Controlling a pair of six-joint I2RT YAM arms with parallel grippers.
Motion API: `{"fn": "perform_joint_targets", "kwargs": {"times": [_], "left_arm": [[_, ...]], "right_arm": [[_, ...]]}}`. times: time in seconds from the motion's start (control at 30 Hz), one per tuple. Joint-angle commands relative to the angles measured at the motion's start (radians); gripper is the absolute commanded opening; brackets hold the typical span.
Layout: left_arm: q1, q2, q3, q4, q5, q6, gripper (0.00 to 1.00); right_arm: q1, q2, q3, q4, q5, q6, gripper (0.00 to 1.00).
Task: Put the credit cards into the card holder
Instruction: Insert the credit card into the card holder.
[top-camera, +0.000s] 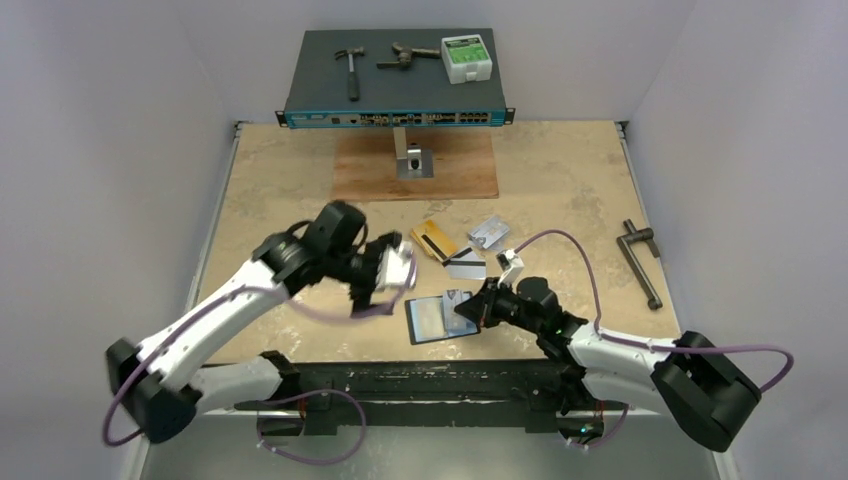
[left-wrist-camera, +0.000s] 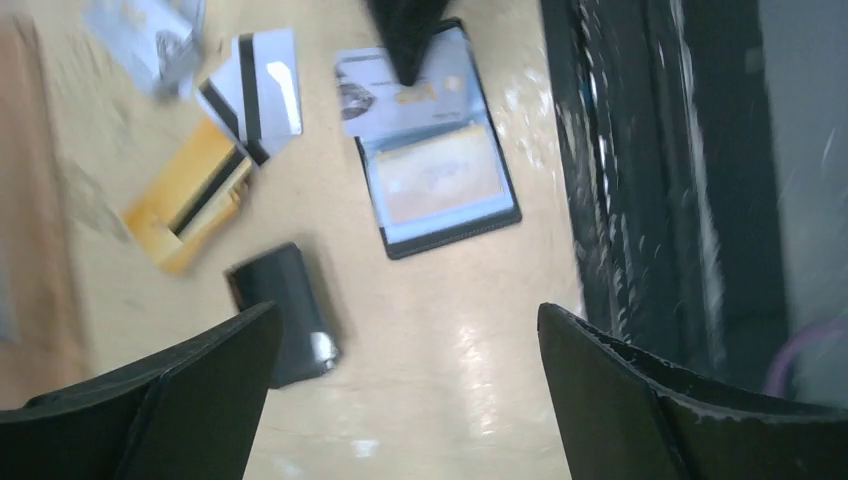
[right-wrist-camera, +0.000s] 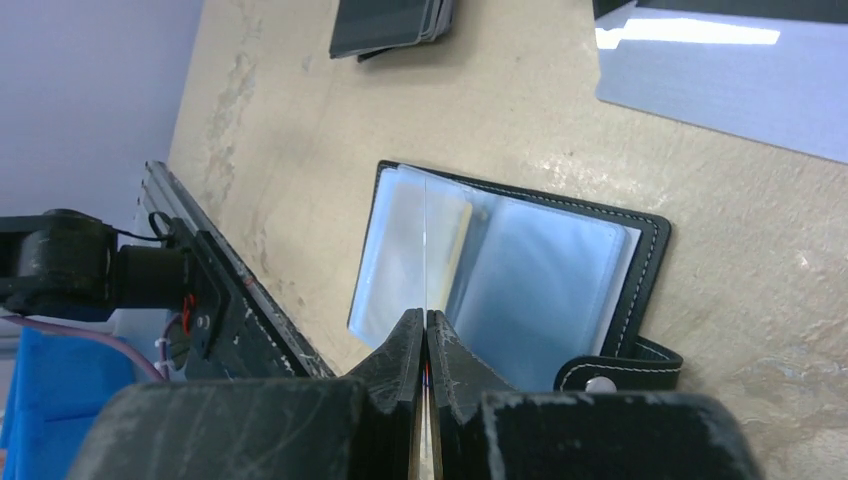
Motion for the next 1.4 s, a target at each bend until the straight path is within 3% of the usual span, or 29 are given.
{"fn": "perform_joint_targets", "kwargs": {"times": [0.0, 0.1, 0.2, 0.3, 0.4, 0.5, 0.7, 0.97, 1.2, 1.37], "left_arm": [[-0.117, -0.282, -0.239, -0.123, -0.164, 0.827, 1.00], [-0.121, -0.379, -0.469, 0.152, -0.139, 0.883, 1.00], [-0.141, -0.360, -0.491, 0.209, -0.031, 0.967, 1.00], [-0.156, -0.397, -0.679, 0.623, 0.049, 0.951, 1.00], [-0.156, -0.328, -0.759, 0.789, 0.142, 1.017, 1.00], [-0.157, -0.183, -0.766, 0.940, 0.150, 1.056, 0.96], [-0.156, 0.011, -0.667, 0.899, 0.112, 1.147, 0.72], [-0.142, 0.121, -0.538, 0.580, 0.027, 1.305, 0.52], [-0.142, 0.161, -0.470, 0.330, -0.052, 1.429, 0.50], [-0.142, 0.181, -0.468, 0.338, -0.077, 1.445, 0.55]], "right_arm": [[-0.001, -0.073, 0.056, -0.080, -0.009, -0.047, 0.00], [-0.002, -0.096, 0.067, -0.100, 0.009, -0.057, 0.00], [-0.002, -0.085, 0.059, -0.075, 0.004, -0.043, 0.00], [-0.003, -0.062, 0.036, -0.018, -0.006, -0.008, 0.00], [-0.003, -0.026, 0.041, 0.003, -0.009, -0.002, 0.00], [-0.004, -0.008, 0.044, 0.022, -0.002, 0.006, 0.00], [-0.034, 0.012, 0.033, 0.052, -0.003, 0.034, 0.00], [-0.093, 0.103, 0.017, 0.149, -0.071, 0.060, 0.00], [-0.119, 0.219, 0.023, 0.258, -0.137, 0.077, 0.00], [-0.123, 0.238, 0.029, 0.273, -0.150, 0.077, 0.00]]}}
